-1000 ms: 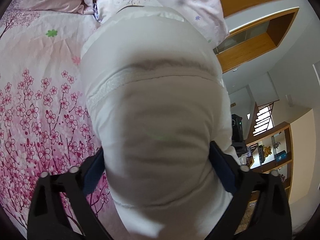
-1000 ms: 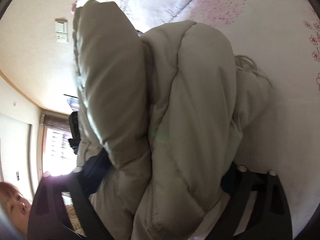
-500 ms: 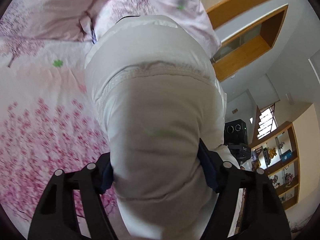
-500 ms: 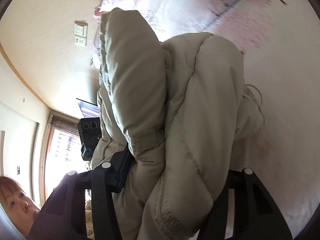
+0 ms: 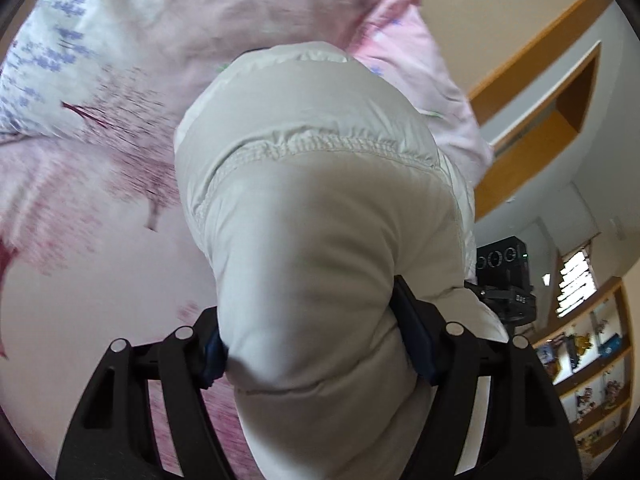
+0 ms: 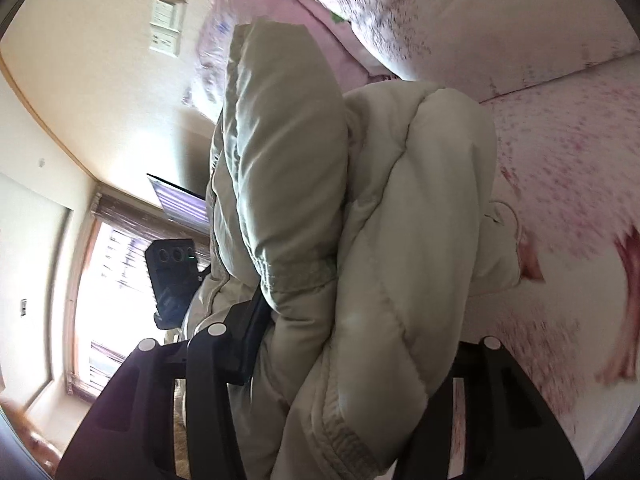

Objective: Fold large clothes
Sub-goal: 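Lower the folded jacket onto the bed by the pillows and open both grippers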

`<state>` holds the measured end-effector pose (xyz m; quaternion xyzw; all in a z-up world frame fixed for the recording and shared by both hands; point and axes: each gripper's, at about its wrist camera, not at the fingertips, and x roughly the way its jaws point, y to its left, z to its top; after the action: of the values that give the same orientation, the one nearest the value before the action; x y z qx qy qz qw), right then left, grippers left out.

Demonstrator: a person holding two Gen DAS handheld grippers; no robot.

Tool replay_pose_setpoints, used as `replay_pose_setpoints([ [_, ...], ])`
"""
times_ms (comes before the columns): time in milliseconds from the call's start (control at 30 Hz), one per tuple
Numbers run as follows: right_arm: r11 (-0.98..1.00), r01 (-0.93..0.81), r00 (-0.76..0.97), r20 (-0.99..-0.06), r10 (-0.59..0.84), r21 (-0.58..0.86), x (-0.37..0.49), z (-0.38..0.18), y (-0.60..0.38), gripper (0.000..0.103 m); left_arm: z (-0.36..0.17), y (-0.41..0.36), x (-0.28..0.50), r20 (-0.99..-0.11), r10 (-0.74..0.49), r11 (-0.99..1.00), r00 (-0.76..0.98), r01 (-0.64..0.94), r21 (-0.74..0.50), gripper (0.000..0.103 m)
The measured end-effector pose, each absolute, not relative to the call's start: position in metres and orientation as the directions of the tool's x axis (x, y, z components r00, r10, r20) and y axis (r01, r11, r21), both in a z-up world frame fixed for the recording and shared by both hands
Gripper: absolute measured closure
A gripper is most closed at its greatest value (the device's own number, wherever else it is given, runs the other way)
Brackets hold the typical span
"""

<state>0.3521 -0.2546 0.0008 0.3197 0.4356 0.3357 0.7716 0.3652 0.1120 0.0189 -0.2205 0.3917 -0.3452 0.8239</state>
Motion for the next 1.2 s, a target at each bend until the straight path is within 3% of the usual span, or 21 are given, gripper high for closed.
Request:
replay_pose_setpoints([
  [67, 0.605, -0.202, 0.392, -0.503, 0.77, 0.77, 0.366, -0.013, -0.244, 0.054, 0.003, 0.118, 0.377, -0.531, -0.716, 0.692, 0.453, 0.362, -0.624, 0.03],
  [233, 0.627, -0.11, 0.402, -0.543, 0.737, 0.771, 0.369, -0.038, -0.244, 0.026, -0.007, 0.12, 0.374, -0.553, -0.669, 0.738, 0.497, 0.352, -0.576, 0.016],
  [267, 0.647, -0.1, 0.414, -0.56, 0.718, 0.756, 0.365, -0.035, -0.245, 0.025, -0.002, 0.119, 0.371, -0.56, -0.65, 0.755, 0.513, 0.354, -0.551, 0.016],
  [467, 0.796, -0.097, 0.618, -0.591, 0.519, 0.597, 0.303, 0.017, -0.261, 0.024, 0.037, 0.11, 0.337, -0.584, -0.384, 0.923, 0.715, 0.297, -0.244, 0.011],
  [667, 0.923, -0.136, 0.816, -0.487, 0.31, 0.359, 0.246, 0.069, -0.23, 0.024, 0.063, 0.087, 0.291, -0.523, -0.186, 0.975, 0.832, 0.221, 0.004, 0.002],
  [767, 0.957, -0.206, 0.863, -0.423, 0.275, 0.203, 0.227, 0.077, -0.184, 0.025, 0.064, 0.076, 0.277, -0.534, -0.161, 0.975, 0.83, 0.217, 0.042, 0.002],
  [867, 0.963, -0.246, 0.871, -0.411, 0.27, 0.113, 0.217, 0.075, -0.16, 0.033, 0.063, 0.066, 0.268, -0.536, -0.138, 0.978, 0.833, 0.199, 0.058, 0.002],
  [933, 0.961, -0.26, 0.863, -0.423, 0.276, 0.097, 0.224, 0.07, -0.157, 0.04, 0.063, 0.063, 0.263, -0.529, -0.124, 0.981, 0.839, 0.184, 0.062, 0.002],
  [1100, 0.975, -0.217, 0.844, -0.494, 0.211, 0.046, 0.233, 0.035, -0.147, 0.04, 0.058, 0.053, 0.252, -0.529, -0.149, 0.979, 0.835, 0.201, 0.042, 0.002],
  [1200, 0.978, -0.186, 0.807, -0.553, 0.205, 0.091, 0.238, 0.015, -0.152, 0.039, 0.052, 0.047, 0.251, -0.539, -0.167, 0.975, 0.825, 0.218, 0.031, 0.002],
])
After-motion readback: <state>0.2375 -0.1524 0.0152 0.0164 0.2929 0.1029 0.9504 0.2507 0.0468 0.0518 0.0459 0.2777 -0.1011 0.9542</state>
